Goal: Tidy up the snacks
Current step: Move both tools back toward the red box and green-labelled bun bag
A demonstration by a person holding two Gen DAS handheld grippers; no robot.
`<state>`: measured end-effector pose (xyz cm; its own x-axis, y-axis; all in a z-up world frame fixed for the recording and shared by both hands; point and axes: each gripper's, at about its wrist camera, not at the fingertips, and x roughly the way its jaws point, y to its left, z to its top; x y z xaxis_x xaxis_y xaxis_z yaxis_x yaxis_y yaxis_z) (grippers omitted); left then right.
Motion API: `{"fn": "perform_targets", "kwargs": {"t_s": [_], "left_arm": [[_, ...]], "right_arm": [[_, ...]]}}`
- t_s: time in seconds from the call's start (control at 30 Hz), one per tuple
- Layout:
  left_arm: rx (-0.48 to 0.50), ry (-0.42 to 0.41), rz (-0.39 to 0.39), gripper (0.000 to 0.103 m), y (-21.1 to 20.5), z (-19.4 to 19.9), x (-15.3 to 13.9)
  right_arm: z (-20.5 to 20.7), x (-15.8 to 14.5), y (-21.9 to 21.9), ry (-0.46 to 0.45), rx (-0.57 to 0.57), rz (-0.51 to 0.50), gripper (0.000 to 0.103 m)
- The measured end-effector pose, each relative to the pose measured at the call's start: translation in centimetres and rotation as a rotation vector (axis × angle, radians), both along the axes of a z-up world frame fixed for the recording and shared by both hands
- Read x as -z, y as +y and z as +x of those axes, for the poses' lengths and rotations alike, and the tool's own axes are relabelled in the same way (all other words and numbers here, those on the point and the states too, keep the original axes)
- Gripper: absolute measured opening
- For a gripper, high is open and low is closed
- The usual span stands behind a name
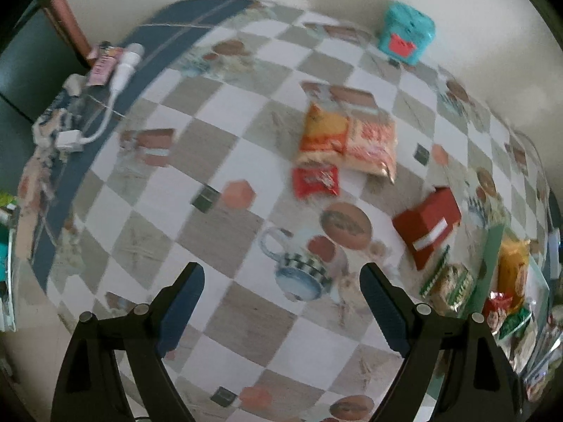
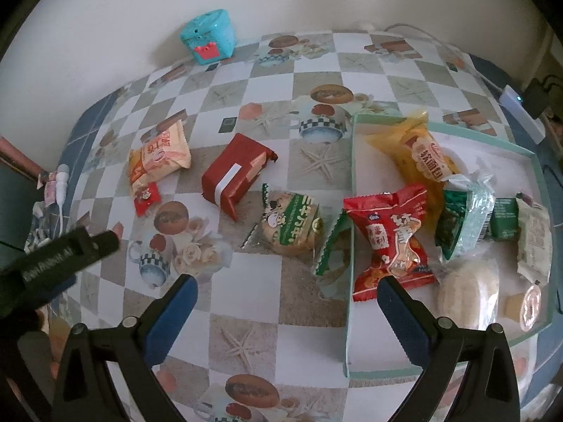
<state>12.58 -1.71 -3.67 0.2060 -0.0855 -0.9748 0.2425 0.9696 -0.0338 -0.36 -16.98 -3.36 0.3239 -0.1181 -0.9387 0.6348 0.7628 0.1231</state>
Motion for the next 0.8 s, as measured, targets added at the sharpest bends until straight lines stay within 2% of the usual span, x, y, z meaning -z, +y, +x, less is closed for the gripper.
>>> {"fn": "perform_targets", "kwargs": {"t_s": [0.27,0.33,0.47,0.7,0.8], "left_arm": [[0.034,0.059,0.013,0.090,-1.5,-0.1,2.0],[0.031,0.070,0.005,0.090,-1.5,0.2,2.3],[0.023,0.078,-0.012,0.090,-1.4,0.9,2.3],[0.020,0.082,-0.006,0.090,-1.2,1.2,2.5],[0.028,0.081,-0.011,0.090,-1.4,1.1,2.4]], "right_arm": [[0.1,0.7,-1.9,-0.033,0.026,0.036,0.102],[0.0,0.6,-2.3,-0.040,0.034,0.029,0.094],[0.0,0.6,-2.9,-0.046,0.047,0.014,0.088],[0.5,0.6,-2.7,-0.046,0.016,0.004,0.071],[0.7,0.9,-2.4,-0.033,0.000,0.008,0.071]]}}
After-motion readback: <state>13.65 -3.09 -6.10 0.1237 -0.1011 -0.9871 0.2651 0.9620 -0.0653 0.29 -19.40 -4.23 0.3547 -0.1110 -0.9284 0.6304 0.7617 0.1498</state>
